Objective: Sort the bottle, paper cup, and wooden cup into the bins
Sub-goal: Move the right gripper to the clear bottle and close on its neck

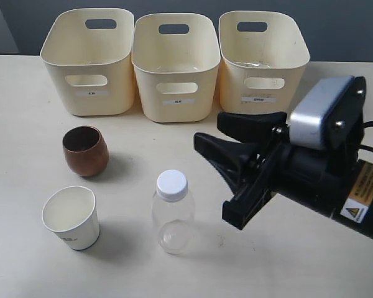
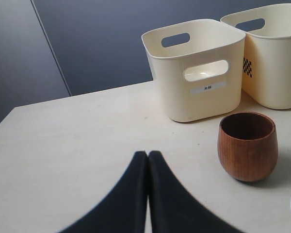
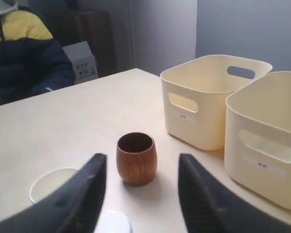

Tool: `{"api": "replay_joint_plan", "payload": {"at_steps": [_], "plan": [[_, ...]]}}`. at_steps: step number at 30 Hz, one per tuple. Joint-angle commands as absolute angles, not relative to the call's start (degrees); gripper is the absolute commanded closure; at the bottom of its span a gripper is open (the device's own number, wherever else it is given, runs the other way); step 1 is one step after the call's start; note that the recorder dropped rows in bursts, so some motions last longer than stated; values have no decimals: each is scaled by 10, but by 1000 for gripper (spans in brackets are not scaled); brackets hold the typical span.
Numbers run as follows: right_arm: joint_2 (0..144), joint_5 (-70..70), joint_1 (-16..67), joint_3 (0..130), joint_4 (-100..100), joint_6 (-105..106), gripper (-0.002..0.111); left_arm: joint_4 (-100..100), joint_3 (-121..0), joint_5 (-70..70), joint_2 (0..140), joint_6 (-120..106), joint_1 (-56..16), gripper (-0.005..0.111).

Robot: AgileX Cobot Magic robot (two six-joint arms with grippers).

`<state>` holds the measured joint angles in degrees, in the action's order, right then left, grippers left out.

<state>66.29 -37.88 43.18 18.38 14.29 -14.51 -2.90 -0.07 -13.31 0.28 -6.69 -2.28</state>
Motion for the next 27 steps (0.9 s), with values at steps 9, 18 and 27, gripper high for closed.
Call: {"api": "replay_joint_plan", "payload": {"at_steps": [9, 18, 27], "plan": [[747, -447, 434, 187, 167, -151, 21, -31, 0, -133, 0, -66, -25, 107], [782, -471, 434, 187, 246, -152, 35, -31, 0, -133, 0, -66, -25, 107], [834, -502, 434, 187, 242, -156, 31, -31, 0, -133, 0, -66, -25, 107]]}}
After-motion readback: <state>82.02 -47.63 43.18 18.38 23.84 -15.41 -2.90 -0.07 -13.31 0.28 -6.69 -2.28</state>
